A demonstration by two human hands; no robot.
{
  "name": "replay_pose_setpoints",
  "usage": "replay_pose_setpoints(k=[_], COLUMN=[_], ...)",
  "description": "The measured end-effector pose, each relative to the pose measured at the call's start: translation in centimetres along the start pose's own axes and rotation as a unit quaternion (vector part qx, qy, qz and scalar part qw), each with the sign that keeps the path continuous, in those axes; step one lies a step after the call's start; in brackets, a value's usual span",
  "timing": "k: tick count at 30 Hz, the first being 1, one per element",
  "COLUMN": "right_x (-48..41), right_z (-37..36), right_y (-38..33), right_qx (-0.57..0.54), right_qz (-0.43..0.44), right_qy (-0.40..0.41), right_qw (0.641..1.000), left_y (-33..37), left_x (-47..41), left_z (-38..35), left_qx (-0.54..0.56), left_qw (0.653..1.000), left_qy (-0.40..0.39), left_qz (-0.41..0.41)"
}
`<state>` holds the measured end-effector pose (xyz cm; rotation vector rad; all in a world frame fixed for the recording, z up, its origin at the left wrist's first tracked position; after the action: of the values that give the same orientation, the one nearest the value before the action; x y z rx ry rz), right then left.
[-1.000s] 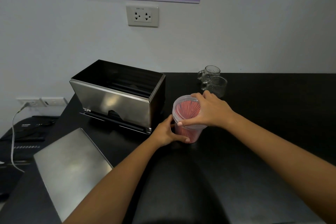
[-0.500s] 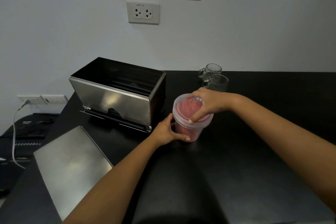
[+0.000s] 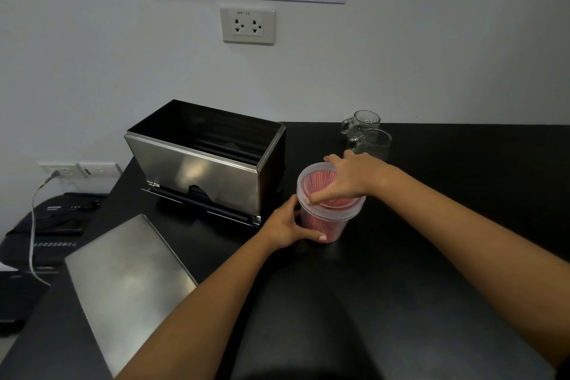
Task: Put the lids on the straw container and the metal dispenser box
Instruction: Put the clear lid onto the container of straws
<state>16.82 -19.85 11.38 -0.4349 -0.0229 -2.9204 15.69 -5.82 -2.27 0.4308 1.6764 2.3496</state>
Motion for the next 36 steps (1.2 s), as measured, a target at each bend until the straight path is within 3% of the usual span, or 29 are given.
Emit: replay_pose_setpoints(k=[5,11,17,26,36], right_x=[0.1,0.2,-0.1,0.2,0.4], right_z=[0.1,1.1,0.6,0.1,-1.1], right_y=[-0.5,0.5,0.8,1.3,1.9], right_qx=[0.024,-0.036,-0.001,0.036,-0.002], right_qz=[-0.025,0.025,0.083,0.092,0.086], right_qy=[-0.025,-0.145,-0.054,0.02,0.083], right_qw=[0.999,0.988,0.995,0.995,0.993], left_y=[-0.1,-0.1,-0.1,-0.1,-0.2], left_x=[-0.1,-0.1,-0.1,0.2,0.5], left_z=[0.0,0.0,0.0,-0.5,-1.1], left_qx=[-0.003,-0.01,-0.006,0.005,0.015], left_qw=[1.0,1.0,1.0,1.0,0.998], left_qy=[-0.002,0.009,0.017,0.03,0.059], left_qz=[0.005,0.003,0.011,0.0,-0.002])
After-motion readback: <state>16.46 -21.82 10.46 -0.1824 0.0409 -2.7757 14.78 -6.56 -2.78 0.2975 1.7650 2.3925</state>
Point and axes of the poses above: each hand's wrist, its own x-axis away from the middle knuckle, its own z-axis out of the back of the hand, y = z × x, the point moved 1 cm from there along -x, towards the middle knuckle, and after that the axes turned 3 degrees about y, right-handed, at the moved point
